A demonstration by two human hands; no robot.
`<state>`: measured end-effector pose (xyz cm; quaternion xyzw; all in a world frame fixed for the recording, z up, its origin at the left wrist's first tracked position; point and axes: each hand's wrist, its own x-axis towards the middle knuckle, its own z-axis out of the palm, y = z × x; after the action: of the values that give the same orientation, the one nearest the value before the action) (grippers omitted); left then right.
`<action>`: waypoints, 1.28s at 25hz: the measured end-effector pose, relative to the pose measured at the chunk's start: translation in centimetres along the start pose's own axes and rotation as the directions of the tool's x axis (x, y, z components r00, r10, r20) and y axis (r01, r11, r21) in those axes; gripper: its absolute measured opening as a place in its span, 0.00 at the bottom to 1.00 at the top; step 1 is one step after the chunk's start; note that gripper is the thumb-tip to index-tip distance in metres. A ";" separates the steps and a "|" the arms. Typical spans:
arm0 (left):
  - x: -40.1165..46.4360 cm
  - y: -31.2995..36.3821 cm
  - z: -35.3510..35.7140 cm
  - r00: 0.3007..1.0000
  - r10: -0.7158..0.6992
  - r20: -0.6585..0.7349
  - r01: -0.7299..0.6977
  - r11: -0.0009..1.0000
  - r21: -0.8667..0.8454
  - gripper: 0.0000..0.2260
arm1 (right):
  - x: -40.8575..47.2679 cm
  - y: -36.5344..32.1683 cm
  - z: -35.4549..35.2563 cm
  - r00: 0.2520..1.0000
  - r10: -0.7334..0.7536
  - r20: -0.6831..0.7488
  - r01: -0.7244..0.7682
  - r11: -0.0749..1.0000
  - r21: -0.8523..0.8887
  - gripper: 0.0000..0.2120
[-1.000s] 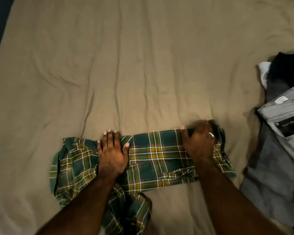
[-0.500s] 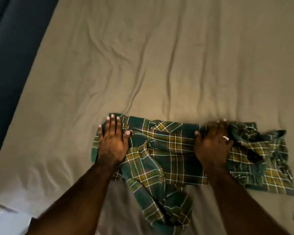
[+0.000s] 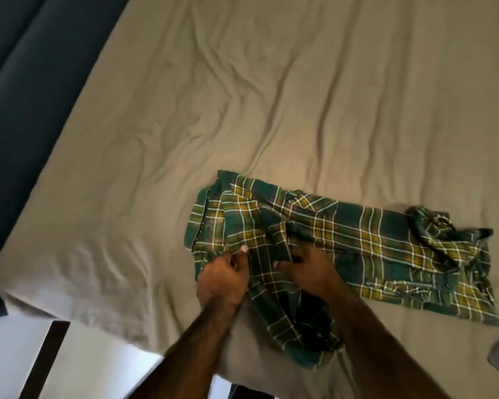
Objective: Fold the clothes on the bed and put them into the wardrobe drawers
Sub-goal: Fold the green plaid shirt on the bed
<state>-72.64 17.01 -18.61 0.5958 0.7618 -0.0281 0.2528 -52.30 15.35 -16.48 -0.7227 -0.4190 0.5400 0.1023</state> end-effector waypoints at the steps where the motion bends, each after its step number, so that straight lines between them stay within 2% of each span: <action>1: -0.5 -0.3 0.7 0.998 -0.037 0.060 0.038 0.999 -0.031 0.32 | -0.1 0.0 -0.2 0.998 0.056 0.026 -0.060 0.982 0.181 0.09; 2: -1.0 -0.9 1.4 0.991 -0.067 0.119 0.078 0.993 -0.084 0.35 | -0.5 -0.1 -0.1 0.992 0.104 0.070 -0.120 0.952 0.281 0.09; 3: -1.0 -1.1 1.9 0.979 -0.088 0.185 0.117 0.982 -0.151 0.37 | -0.4 0.1 -0.3 0.984 0.151 0.099 -0.173 0.943 0.284 0.10; 5: -2.4 -1.4 2.0 0.939 -0.101 0.329 0.206 0.931 -0.303 0.40 | -1.1 1.2 0.4 0.974 0.181 0.139 -0.196 0.975 0.105 0.15; 7: -4.5 -0.5 1.5 0.874 -0.103 0.475 0.313 0.867 -0.387 0.36 | -2.3 2.7 0.7 0.981 0.113 0.158 -0.119 0.992 0.031 0.16; 8: -6.3 -0.1 1.0 0.825 -0.123 0.552 0.384 0.838 -0.387 0.33 | -3.3 3.6 1.0 0.987 0.068 0.148 -0.075 0.996 0.040 0.15; 10: -9.1 0.4 0.3 0.671 -0.155 0.725 0.535 0.778 -0.329 0.30 | -4.6 4.3 1.2 0.992 -0.004 0.126 -0.008 0.996 0.091 0.14; 11: -11.4 0.1 0.2 0.608 -0.148 0.780 0.588 0.745 -0.317 0.26 | -6.1 4.4 1.3 0.993 -0.018 0.117 0.001 0.989 0.149 0.13; 12: -12.4 -0.1 0.6 0.574 -0.133 0.808 0.620 0.715 -0.323 0.19 | -6.5 4.3 1.2 0.993 -0.029 0.117 0.000 0.970 0.242 0.11; 13: -14.4 -0.5 1.2 0.583 -0.116 0.804 0.625 0.696 -0.353 0.13 | -7.9 4.8 1.2 0.991 -0.033 0.127 -0.006 0.956 0.292 0.10; 14: -15.4 -0.9 1.7 0.621 -0.108 0.776 0.629 0.660 -0.411 0.08 | -8.5 5.3 1.3 0.990 -0.042 0.135 -0.003 0.948 0.319 0.09; 15: -16.7 -1.3 1.9 0.668 -0.096 0.738 0.630 0.602 -0.491 0.09 | -9.7 5.9 1.1 0.989 -0.058 0.136 0.019 0.961 0.275 0.09; 16: -17.1 -1.7 2.1 0.692 -0.066 0.719 0.646 0.501 -0.576 0.13 | -10.4 6.5 1.0 0.987 -0.077 0.140 0.046 0.976 0.211 0.10; 18: -18.4 -1.9 1.5 0.714 0.088 0.695 0.665 0.228 -0.712 0.20 | -12.9 7.5 0.2 0.976 -0.139 0.170 0.118 0.985 0.129 0.13; 19: -18.7 -2.0 1.2 0.719 0.171 0.673 0.667 0.101 -0.738 0.20 | -13.8 7.8 -0.2 0.967 -0.172 0.187 0.135 0.972 0.194 0.15; 21: -19.3 -1.9 0.0 0.766 0.268 0.585 0.622 -0.080 -0.778 0.18 | -15.6 7.9 -0.9 0.933 -0.307 0.187 0.221 0.901 0.374 0.17; 23: -19.2 -1.7 -1.3 0.818 0.336 0.466 0.557 -0.263 -0.788 0.18 | -16.8 8.1 -1.5 0.904 -0.373 0.210 0.265 0.874 0.408 0.17; 24: -19.3 -1.5 -1.9 0.835 0.354 0.421 0.529 -0.309 -0.790 0.19 | -17.2 8.1 -1.8 0.890 -0.375 0.259 0.266 0.889 0.371 0.16; 26: -19.5 -0.9 -2.5 0.851 0.353 0.390 0.494 -0.281 -0.823 0.21 | -17.6 8.3 -1.3 0.858 -0.368 0.358 0.290 0.923 0.252 0.14; 27: -19.9 -0.2 -2.7 0.851 0.347 0.394 0.484 -0.229 -0.845 0.22 | -18.0 8.5 -1.1 0.865 -0.373 0.335 0.306 0.922 0.236 0.14; 31: -19.4 0.8 -2.6 0.858 0.367 0.360 0.446 -0.183 -0.876 0.20 | -18.6 7.8 0.0 0.922 -0.368 0.123 0.283 0.855 0.436 0.15; 32: -19.7 1.0 -2.6 0.872 0.344 0.348 0.411 -0.125 -0.903 0.17 | -18.7 8.1 -0.2 0.931 -0.359 0.071 0.278 0.819 0.501 0.14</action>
<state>-69.47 0.59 -7.86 0.1471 0.4394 0.3971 0.7922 -49.33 -3.01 -8.26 -0.5471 -0.3928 0.6594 0.3338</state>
